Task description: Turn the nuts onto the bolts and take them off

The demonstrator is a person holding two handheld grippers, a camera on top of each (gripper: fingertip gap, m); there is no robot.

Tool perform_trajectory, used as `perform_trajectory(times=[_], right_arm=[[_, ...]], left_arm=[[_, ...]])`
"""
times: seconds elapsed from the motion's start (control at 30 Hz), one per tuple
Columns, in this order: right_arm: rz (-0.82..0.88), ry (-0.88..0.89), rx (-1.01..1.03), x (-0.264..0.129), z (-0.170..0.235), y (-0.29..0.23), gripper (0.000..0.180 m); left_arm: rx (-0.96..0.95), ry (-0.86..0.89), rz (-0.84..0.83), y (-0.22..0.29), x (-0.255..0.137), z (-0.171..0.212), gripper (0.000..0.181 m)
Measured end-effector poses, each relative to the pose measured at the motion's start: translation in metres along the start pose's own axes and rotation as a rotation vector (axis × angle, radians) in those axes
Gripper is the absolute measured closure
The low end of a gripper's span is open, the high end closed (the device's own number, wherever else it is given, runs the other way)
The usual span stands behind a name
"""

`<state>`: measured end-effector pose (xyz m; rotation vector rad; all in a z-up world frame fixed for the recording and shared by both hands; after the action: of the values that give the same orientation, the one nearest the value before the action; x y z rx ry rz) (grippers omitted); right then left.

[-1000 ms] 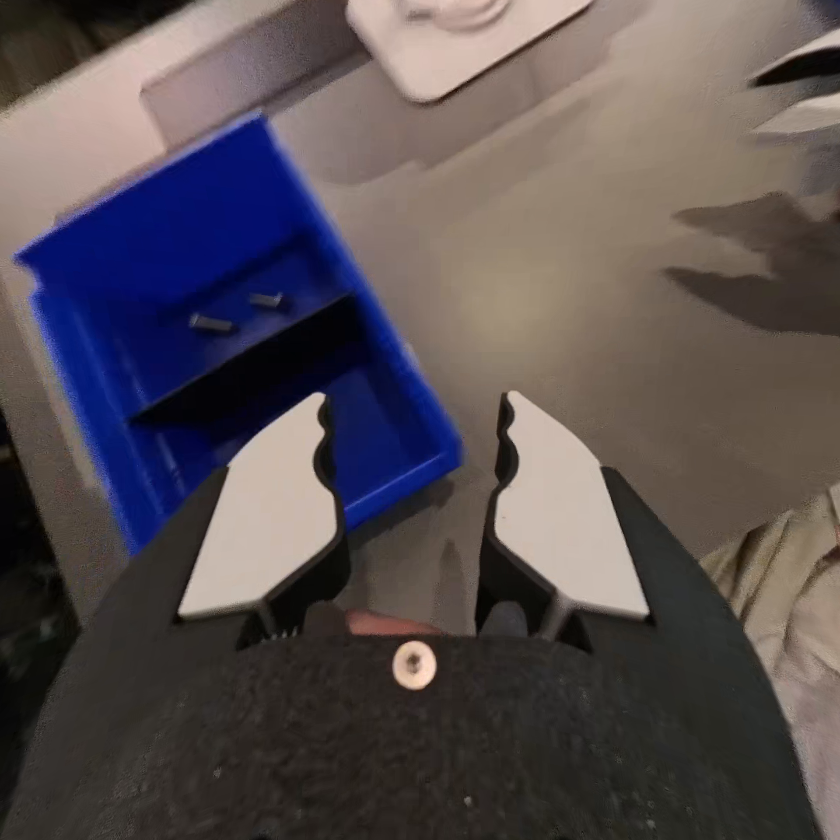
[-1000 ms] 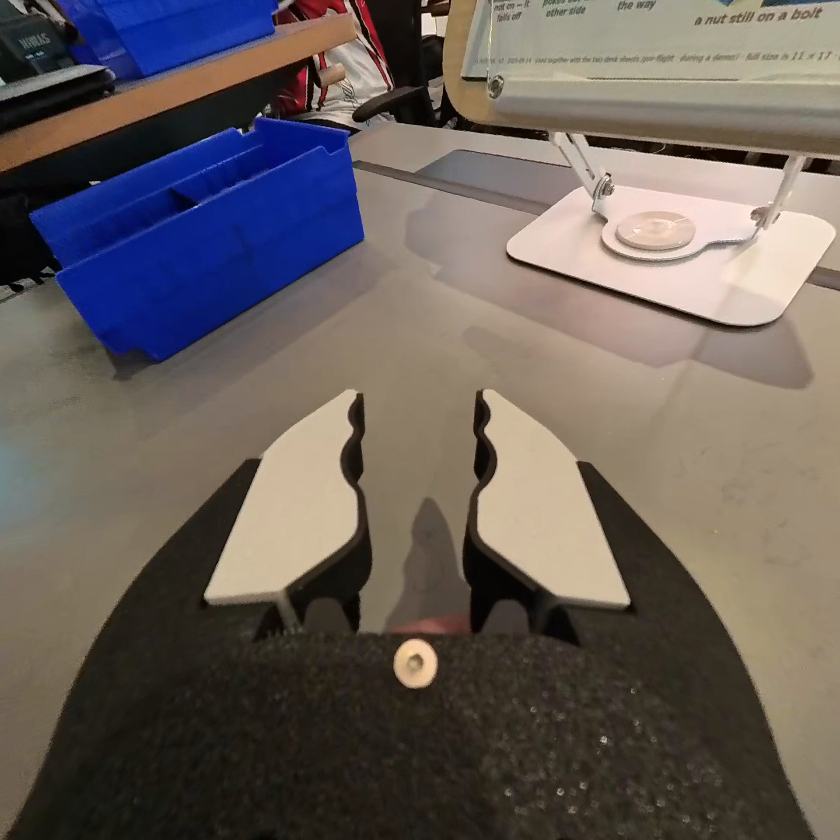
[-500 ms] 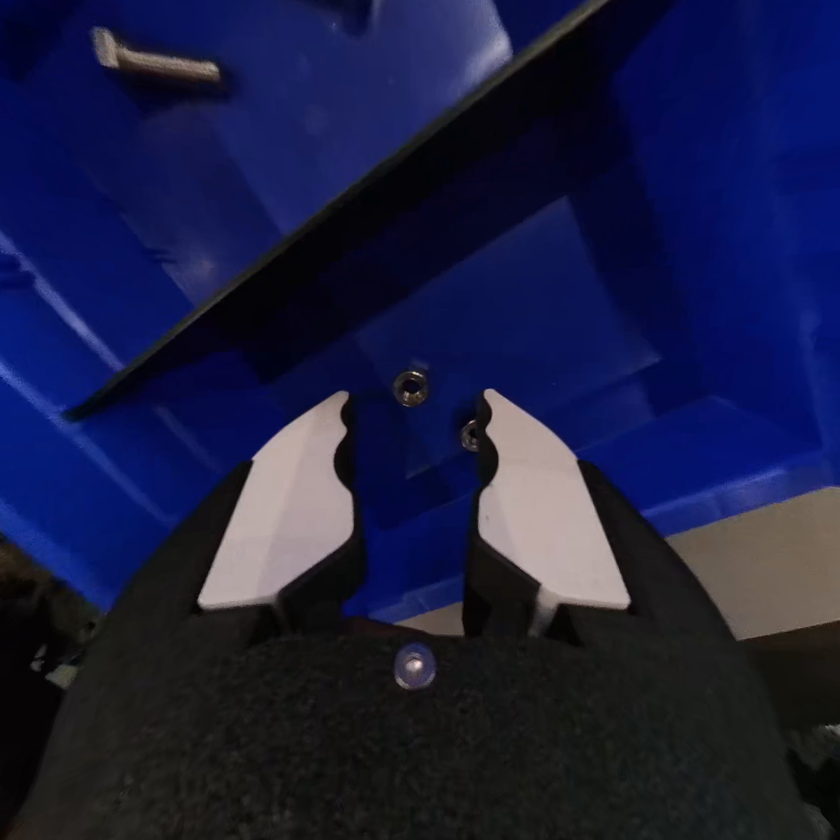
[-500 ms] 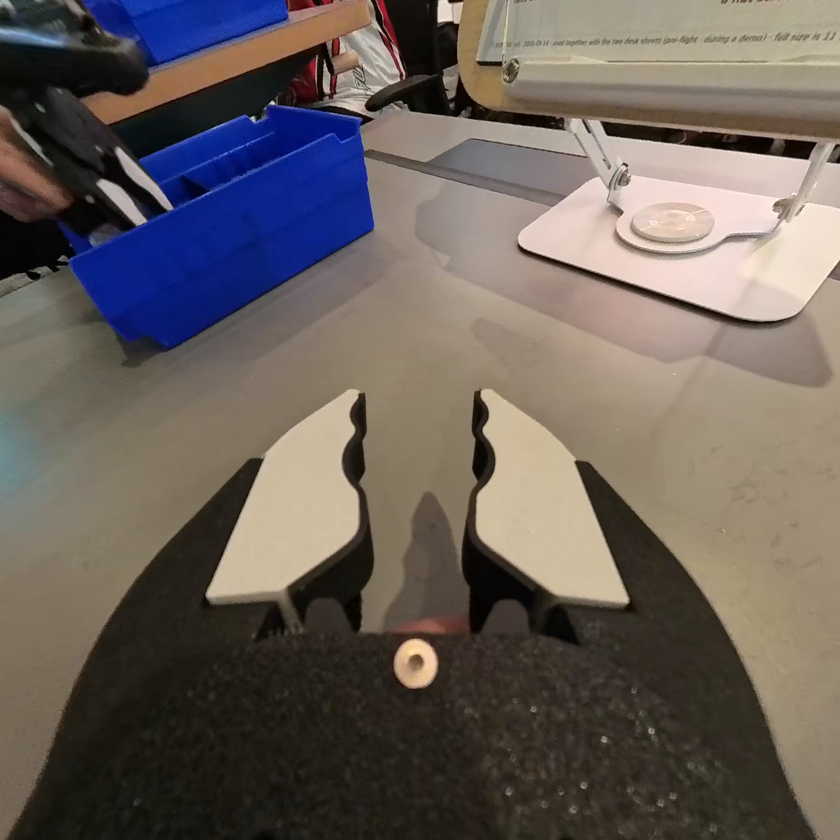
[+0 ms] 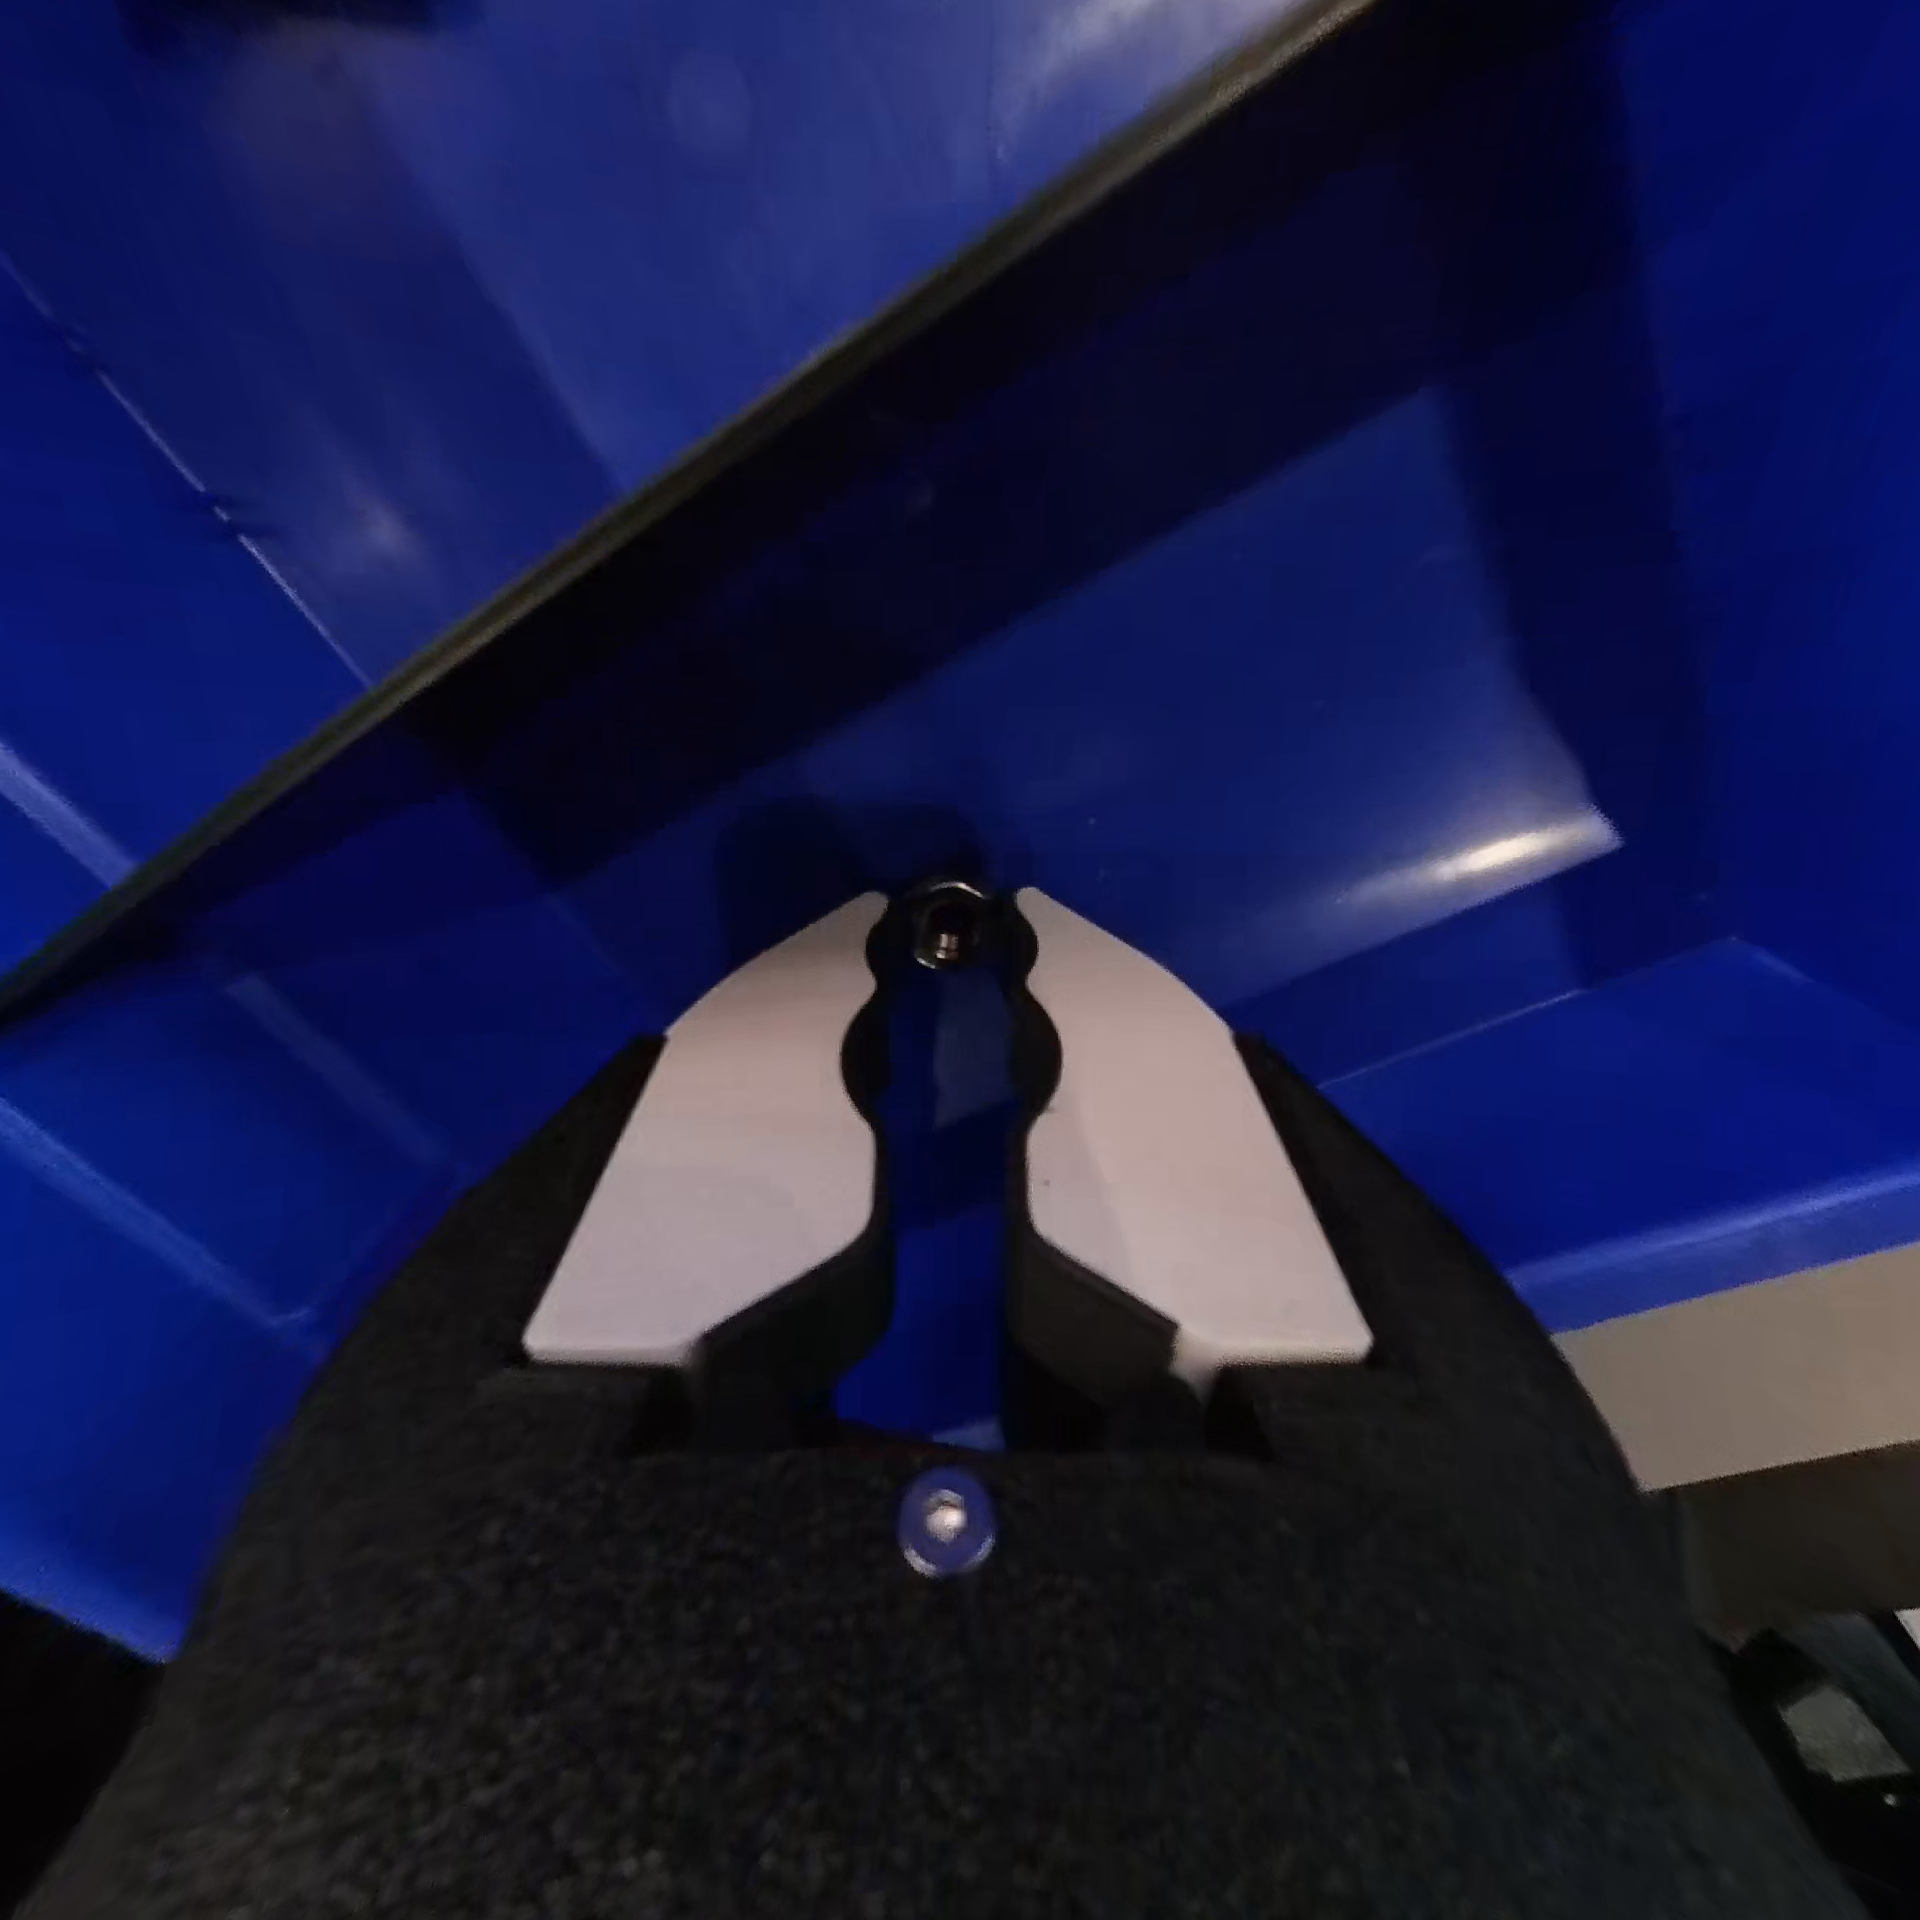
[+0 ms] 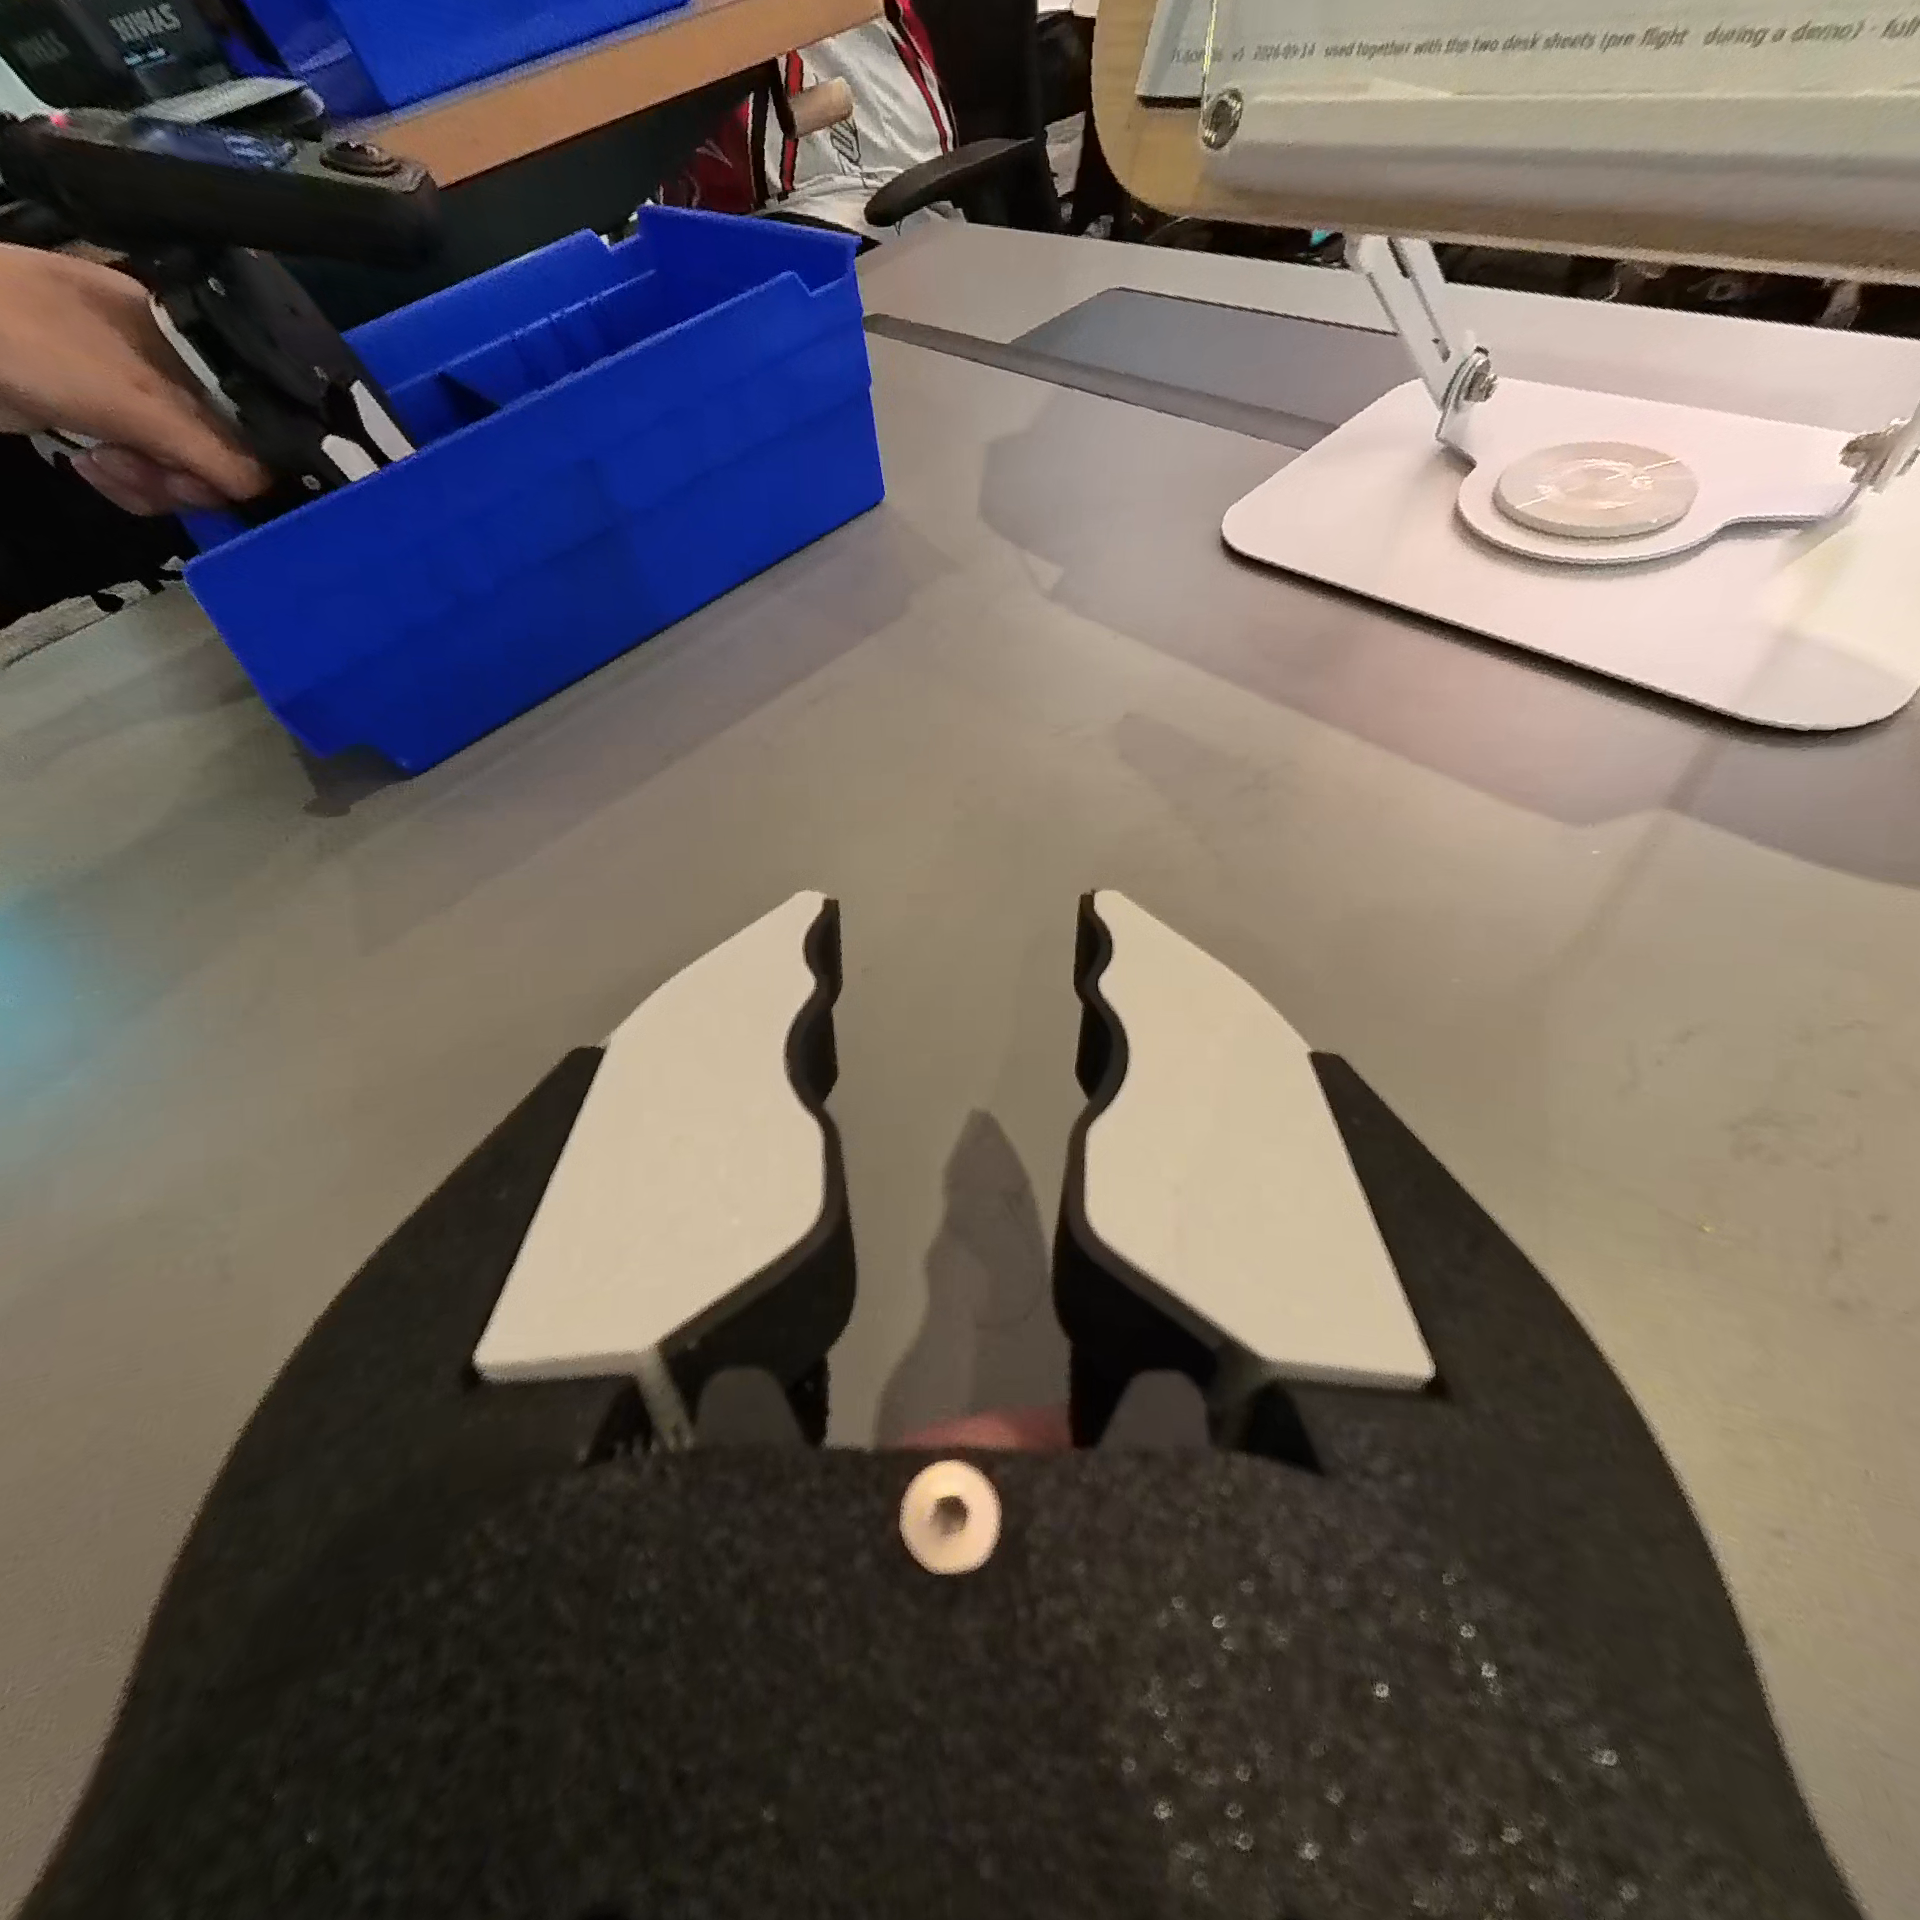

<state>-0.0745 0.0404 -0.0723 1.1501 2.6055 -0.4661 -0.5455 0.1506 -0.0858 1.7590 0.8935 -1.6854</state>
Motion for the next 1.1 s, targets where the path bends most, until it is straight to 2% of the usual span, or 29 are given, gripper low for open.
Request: perform_trajectory(times=[0.13,0.23,0.37,0.47,0.53,0.63,0.77,0.9,1.1], right_arm=[[-0.007,0.016,0.017,-0.002,-0.001,0.002,0.139],[-0.005,0.032,0.023,-0.004,-0.002,0.003,0.140],[0.035,0.082,0.023,-0.010,-0.005,0.007,0.139],[0.119,0.185,0.009,-0.021,-0.010,0.010,0.135],[0.171,0.253,-0.015,-0.029,-0.015,0.011,0.136],[0.207,0.286,-0.031,-0.034,-0.016,0.012,0.137],[0.214,0.285,-0.041,-0.035,-0.015,0.012,0.138],[0.202,0.273,-0.037,-0.033,-0.014,0.011,0.139],[0.189,0.261,-0.030,-0.032,-0.013,0.011,0.140]], left_arm=[[0.026,0.027,0.002,0.003,-0.018,-0.003,0.163],[0.098,0.135,0.012,0.018,-0.065,-0.023,0.163],[0.358,0.236,-0.002,0.073,-0.127,-0.070,0.163],[0.614,0.287,0.015,0.133,-0.141,-0.117,0.163],[0.720,0.267,0.010,0.172,-0.130,-0.150,0.163],[0.831,0.209,0.029,0.222,-0.093,-0.198,0.164],[0.859,0.141,0.069,0.257,-0.042,-0.247,0.164],[0.853,0.105,0.111,0.268,-0.013,-0.268,0.164],[0.867,0.083,0.111,0.271,-0.001,-0.274,0.164]])
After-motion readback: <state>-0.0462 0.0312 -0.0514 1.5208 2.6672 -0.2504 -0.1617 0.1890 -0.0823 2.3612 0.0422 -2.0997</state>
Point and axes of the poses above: each gripper's, where its closed fingertips meet, x out along the fingers, z out of its underside, y = z × x across the jaws, the point moved 10 cm from there along -x, back along the fingers
